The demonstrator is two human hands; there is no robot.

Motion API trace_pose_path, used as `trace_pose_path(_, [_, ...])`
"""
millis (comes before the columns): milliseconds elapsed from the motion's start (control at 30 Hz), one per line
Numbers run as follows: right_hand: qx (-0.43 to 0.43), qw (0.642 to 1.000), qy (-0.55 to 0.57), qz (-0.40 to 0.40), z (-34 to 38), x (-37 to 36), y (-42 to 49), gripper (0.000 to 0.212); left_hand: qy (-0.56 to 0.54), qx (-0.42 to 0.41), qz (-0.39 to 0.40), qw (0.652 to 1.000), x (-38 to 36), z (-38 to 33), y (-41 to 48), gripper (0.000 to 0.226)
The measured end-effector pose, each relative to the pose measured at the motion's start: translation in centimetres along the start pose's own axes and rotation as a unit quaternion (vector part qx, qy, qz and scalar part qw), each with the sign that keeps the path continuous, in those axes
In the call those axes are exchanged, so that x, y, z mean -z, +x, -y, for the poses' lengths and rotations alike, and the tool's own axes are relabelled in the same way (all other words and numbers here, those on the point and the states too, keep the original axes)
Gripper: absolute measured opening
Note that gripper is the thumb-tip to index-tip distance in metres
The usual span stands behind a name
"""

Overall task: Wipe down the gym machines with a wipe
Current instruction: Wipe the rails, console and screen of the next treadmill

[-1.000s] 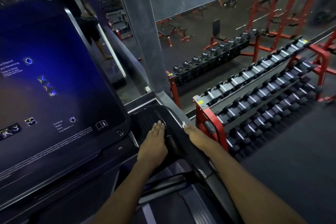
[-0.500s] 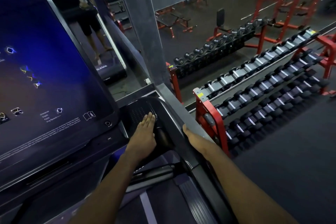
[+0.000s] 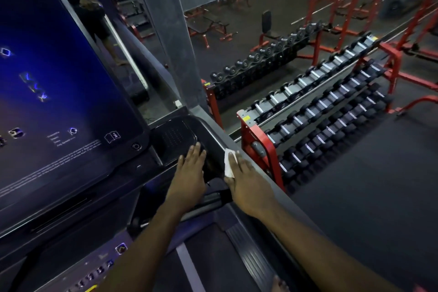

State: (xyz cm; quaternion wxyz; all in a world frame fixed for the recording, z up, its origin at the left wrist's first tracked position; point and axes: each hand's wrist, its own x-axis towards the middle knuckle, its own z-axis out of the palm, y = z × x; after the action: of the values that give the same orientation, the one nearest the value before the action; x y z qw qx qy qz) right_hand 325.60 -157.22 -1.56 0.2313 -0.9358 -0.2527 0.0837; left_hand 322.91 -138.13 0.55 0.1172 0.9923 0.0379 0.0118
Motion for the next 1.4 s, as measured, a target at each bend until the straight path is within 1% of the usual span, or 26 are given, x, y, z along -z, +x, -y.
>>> trace_pose_path(67, [0.008, 0.998, -0.051, -0.024, 0.1, -0.8, -1.8, 0.072, 0.002, -0.008, 0.015, 1.0, -1.3, -0.6, -2.4, 0.067])
trace_pose_path(133, [0.005, 0.996, -0.075, -0.044, 1.0, -1.1, -1.4, 0.072, -0.011, -0.009, 0.026, 1.0, -2.2, -0.3, -3.8, 0.067])
trace_pose_path(167, [0.003, 0.996, -0.08, -0.045, 1.4, -1.1, -0.5, 0.072, -0.032, -0.006, 0.026, 0.999, -2.4, -0.1, -4.1, 0.064])
trace_pose_path(267, [-0.022, 0.994, -0.102, -0.011, 2.2, -0.8, 0.7, 0.076, -0.086, 0.004, 0.04, 0.996, -1.7, -0.2, -4.5, 0.049])
trace_pose_path(367, [-0.036, 0.99, -0.122, -0.062, 2.6, -1.2, -3.0, 0.079, -0.106, -0.008, 0.061, 0.992, -0.5, -0.8, -4.6, 0.048])
trace_pose_path(433, [-0.062, 0.989, -0.123, -0.059, 2.7, -1.4, -5.6, 0.08, -0.104, -0.004, 0.074, 0.992, 0.1, -1.2, -4.9, 0.05])
trace_pose_path(500, [-0.088, 0.991, -0.088, -0.042, 2.7, -0.8, -5.3, 0.079, -0.098, 0.0, 0.085, 0.992, 0.3, -1.3, -4.9, 0.048])
trace_pose_path(533, [-0.107, 0.992, -0.051, -0.04, 2.7, -0.1, -4.3, 0.08, -0.099, -0.001, 0.087, 0.991, 0.2, -1.3, -4.9, 0.044])
trace_pose_path(600, [-0.172, 0.983, 0.054, 0.018, 1.4, 1.0, -1.1, 0.081, -0.103, 0.0, 0.089, 0.991, 0.0, -1.0, -4.8, 0.037])
trace_pose_path(667, [-0.235, 0.95, 0.191, 0.079, -0.5, 2.2, 0.8, 0.096, -0.102, -0.004, 0.086, 0.991, -0.2, -0.7, -4.7, 0.04])
trace_pose_path(700, [-0.269, 0.923, 0.256, 0.105, -1.3, 2.6, 1.0, 0.104, -0.102, -0.007, 0.087, 0.991, -0.3, -0.7, -4.7, 0.043])
trace_pose_path(733, [-0.293, 0.897, 0.307, 0.121, -1.4, 3.2, 0.7, 0.103, -0.104, -0.011, 0.089, 0.991, -0.3, -0.6, -4.7, 0.048])
trace_pose_path(767, [-0.309, 0.879, 0.336, 0.135, -1.8, 3.4, 0.5, 0.095, -0.107, -0.012, 0.091, 0.99, -0.3, -0.7, -4.6, 0.052])
trace_pose_path(833, [-0.307, 0.869, 0.359, 0.147, -2.4, 3.3, 0.6, 0.081, -0.116, -0.011, 0.089, 0.989, -0.4, -0.9, -4.5, 0.057])
trace_pose_path(900, [-0.297, 0.873, 0.364, 0.129, -2.1, 3.2, 1.1, 0.086, -0.128, -0.012, 0.077, 0.989, -0.4, -1.0, -4.5, 0.059])
trace_pose_path(933, [-0.284, 0.885, 0.351, 0.114, -1.4, 3.1, 0.9, 0.084, -0.136, -0.014, 0.07, 0.988, -0.4, -1.0, -4.7, 0.059])
trace_pose_path(967, [-0.263, 0.908, 0.314, 0.093, -0.8, 3.0, 0.6, 0.076, -0.144, -0.016, 0.062, 0.988, -0.4, -1.0, -4.8, 0.059])
trace_pose_path(1000, [-0.234, 0.937, 0.25, 0.073, -0.2, 2.7, -0.2, 0.069, -0.149, -0.019, 0.055, 0.987, -0.5, -0.9, -5.0, 0.059])
trace_pose_path(1033, [-0.2, 0.963, 0.17, 0.051, 0.4, 2.3, -1.6, 0.066, -0.151, -0.025, 0.048, 0.987, -0.6, -0.9, -5.0, 0.059])
trace_pose_path(1067, [-0.17, 0.982, 0.083, 0.015, 1.2, 2.0, -3.7, 0.069, -0.152, -0.031, 0.042, 0.987, -0.6, -0.8, -5.0, 0.059])
trace_pose_path(1100, [-0.145, 0.989, 0.002, -0.02, 1.3, 1.0, -5.5, 0.078, -0.153, -0.039, 0.037, 0.987, -0.7, -0.8, -5.0, 0.059])
trace_pose_path(1133, [-0.135, 0.988, -0.063, -0.041, 1.7, 0.4, -7.5, 0.087, -0.155, -0.047, 0.033, 0.986, -0.8, -0.7, -5.1, 0.06])
trace_pose_path(1200, [-0.145, 0.981, -0.122, -0.043, 1.8, -1.1, -9.9, 0.097, -0.154, -0.067, 0.025, 0.986, -0.8, -0.6, -5.3, 0.065])
trace_pose_path(1233, [-0.147, 0.979, -0.131, -0.044, 1.9, -1.4, -10.1, 0.096, -0.148, -0.081, 0.015, 0.986, -0.7, -0.7, -5.1, 0.069])
trace_pose_path(1300, [-0.133, 0.98, -0.132, -0.071, 2.5, -1.8, -10.0, 0.093, -0.129, -0.13, 0.004, 0.983, -0.7, -1.4, -4.8, 0.075])
trace_pose_path(1400, [-0.124, 0.98, -0.129, -0.087, 2.6, -1.9, -10.0, 0.088, -0.1, -0.182, 0.028, 0.978, -0.8, -3.1, -4.6, 0.08])
